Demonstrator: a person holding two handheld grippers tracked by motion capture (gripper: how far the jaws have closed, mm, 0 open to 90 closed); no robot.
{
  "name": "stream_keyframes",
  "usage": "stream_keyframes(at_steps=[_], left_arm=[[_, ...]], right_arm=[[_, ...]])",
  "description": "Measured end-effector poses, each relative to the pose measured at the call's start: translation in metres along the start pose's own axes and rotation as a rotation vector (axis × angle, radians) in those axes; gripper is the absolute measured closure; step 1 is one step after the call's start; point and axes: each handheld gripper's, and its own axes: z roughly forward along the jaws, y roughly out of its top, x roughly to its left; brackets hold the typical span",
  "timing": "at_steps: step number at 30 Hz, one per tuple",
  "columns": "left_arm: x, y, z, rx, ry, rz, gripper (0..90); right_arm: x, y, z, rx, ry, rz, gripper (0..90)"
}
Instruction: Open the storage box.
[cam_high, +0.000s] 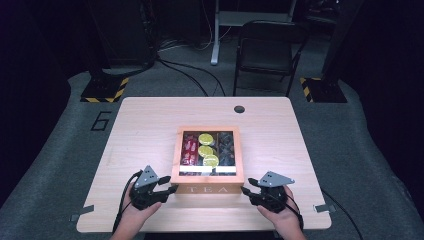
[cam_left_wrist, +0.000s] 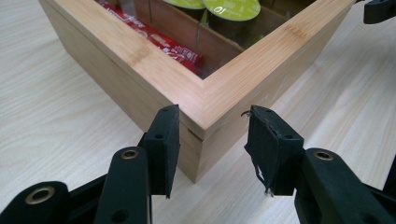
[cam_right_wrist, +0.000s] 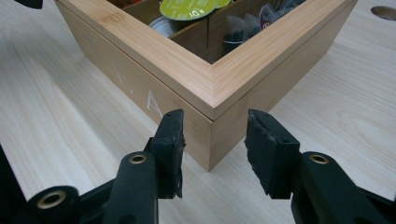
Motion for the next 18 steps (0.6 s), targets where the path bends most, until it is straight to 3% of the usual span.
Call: stream_keyframes(at_steps=[5, 12, 18], left_arm=[[0.0, -0.002, 0.004, 0.025, 0.017, 0.024, 55.8], [0.001, -0.004, 0.009, 0.042, 0.026, 0.017, 58.1], [-0.001, -0.004, 0.009, 0.022, 0.044, 0.021, 59.3]], right_arm=[[0.001, 0.0, 0.007, 0.019, -0.001, -0.008, 58.8], [0.001, 0.0, 0.013, 0.028, 0.002, -0.03, 63.4], [0.0, 0.002, 0.014, 0.024, 0.006, -0.03, 63.1]])
